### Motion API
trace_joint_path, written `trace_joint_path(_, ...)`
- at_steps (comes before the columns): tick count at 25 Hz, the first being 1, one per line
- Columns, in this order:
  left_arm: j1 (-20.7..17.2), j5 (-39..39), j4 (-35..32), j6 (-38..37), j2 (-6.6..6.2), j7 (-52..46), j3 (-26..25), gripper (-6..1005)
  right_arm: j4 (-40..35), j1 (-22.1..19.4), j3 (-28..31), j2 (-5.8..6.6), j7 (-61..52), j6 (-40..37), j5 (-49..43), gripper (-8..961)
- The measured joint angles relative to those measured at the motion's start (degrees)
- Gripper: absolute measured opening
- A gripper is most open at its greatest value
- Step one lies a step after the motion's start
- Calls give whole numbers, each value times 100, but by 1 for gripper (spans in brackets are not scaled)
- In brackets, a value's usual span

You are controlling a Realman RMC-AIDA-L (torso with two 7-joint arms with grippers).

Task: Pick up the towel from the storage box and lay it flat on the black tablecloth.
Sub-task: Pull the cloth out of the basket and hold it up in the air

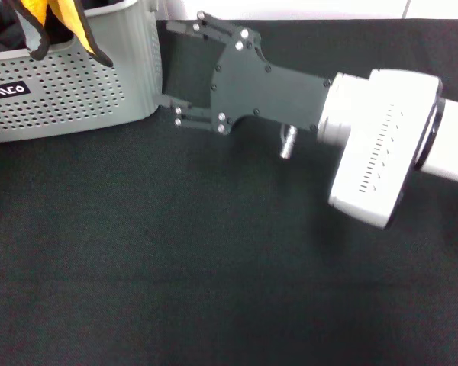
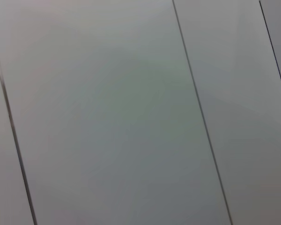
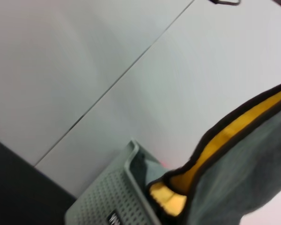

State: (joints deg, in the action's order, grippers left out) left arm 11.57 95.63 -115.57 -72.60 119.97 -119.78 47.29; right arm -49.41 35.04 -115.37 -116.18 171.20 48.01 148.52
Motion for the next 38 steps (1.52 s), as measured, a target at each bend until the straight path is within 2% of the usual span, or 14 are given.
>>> trace_joint_path(8, 9, 0, 17, 0, 8, -1, 6, 12, 321, 674, -168, -1, 5, -49, 168, 759)
trace_joint_path(14, 16, 0, 34, 0, 9, -1, 17, 12, 413, 835, -205, -1, 8, -51, 240, 755)
trace_joint_path(18, 31, -1, 57, 18, 9, 1, 61, 13, 603, 1080, -308, 0, 10, -16, 493, 565)
trace_joint_path(23, 45, -3, 100, 49, 9, 21, 129, 13, 723, 1334, -527, -1, 11, 0, 810, 570)
trace_joint_path(38, 47, -10, 123, 63, 18, 31, 157, 14, 780, 1291, -581, -1, 10, -71, 838, 457)
